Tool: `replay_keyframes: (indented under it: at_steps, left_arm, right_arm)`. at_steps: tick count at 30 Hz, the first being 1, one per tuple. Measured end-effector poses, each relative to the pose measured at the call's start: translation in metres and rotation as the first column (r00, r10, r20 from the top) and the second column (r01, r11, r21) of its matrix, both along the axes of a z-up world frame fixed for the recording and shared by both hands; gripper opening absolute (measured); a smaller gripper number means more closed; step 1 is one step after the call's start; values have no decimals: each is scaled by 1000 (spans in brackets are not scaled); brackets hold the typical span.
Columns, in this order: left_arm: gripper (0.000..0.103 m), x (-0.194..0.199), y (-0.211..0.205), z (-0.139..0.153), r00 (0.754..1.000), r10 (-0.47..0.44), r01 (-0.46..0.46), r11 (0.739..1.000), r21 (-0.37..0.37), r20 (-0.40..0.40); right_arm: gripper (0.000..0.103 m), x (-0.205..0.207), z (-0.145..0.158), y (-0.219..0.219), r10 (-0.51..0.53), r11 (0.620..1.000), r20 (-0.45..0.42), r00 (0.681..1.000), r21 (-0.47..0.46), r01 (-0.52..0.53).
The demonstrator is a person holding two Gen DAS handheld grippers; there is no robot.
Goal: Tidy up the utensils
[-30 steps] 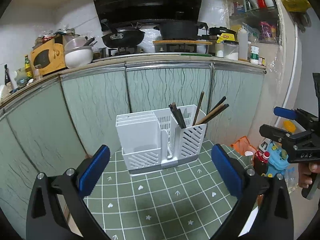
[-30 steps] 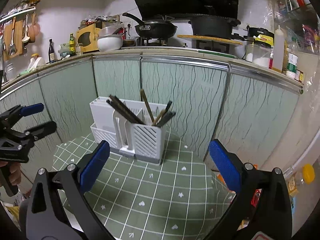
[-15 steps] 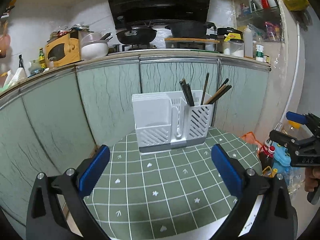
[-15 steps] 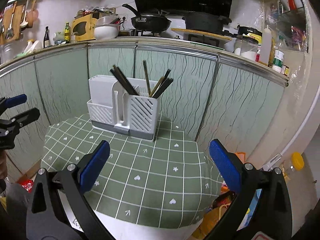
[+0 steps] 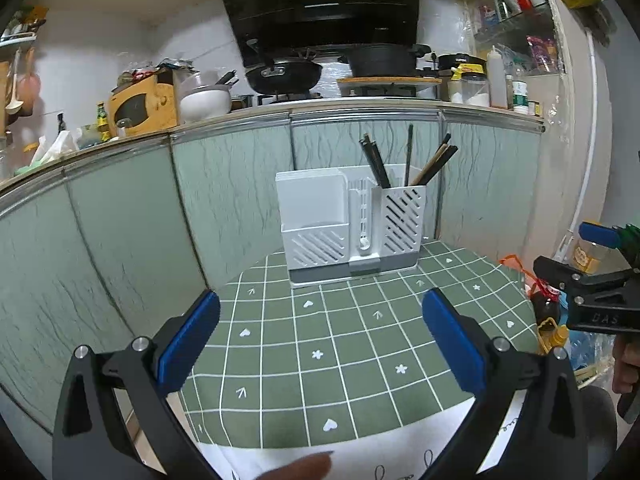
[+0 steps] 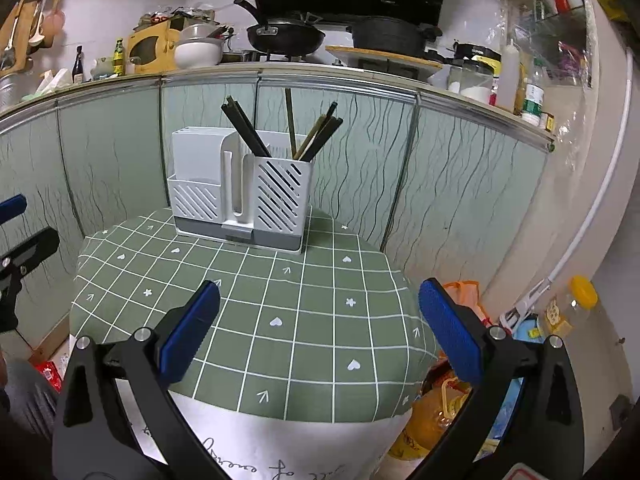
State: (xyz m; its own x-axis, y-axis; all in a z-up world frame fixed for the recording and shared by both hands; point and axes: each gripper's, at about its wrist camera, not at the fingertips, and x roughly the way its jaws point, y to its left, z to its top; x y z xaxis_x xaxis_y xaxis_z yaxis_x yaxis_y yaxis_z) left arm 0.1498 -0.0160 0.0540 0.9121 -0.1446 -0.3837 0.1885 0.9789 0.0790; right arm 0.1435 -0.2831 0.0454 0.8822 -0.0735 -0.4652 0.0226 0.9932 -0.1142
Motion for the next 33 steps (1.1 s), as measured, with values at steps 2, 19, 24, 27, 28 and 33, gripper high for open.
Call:
replay_keyframes:
  at_steps: [2,19,24,27,28,33]
  left_arm:
    - [98,-1,1,-4,1000,29,-29,1000,-4,-9]
    - [98,-2,10,-28,993,97,-99,995,-23,-61]
    - [98,-1,11,-28,993,101,-103,994,-23,-67]
    - [98,0,12,-27,993,99,-101,994,-28,-69]
    - [98,-1,12,-26,993,95,-97,995,-30,-69]
    - [98,-2,11,-23,994,94,-95,995,-25,-61]
  right_arm:
    - [96,-2,-5,0,-5,1000,-5,1000,5,5]
    - [96,-16,-16,-6,-11,1000,-17,1000,15,11]
    - [96,-19,-11,-3,-6,1000,-8,1000,15,6]
    - [96,-20,-10,-1,0,1000,-7,1000,14,0]
    - [96,-20,-9,0,2,1000,-6,1000,14,-2]
    - [96,-22,-6,3,7,1000,2,1000,17,-7]
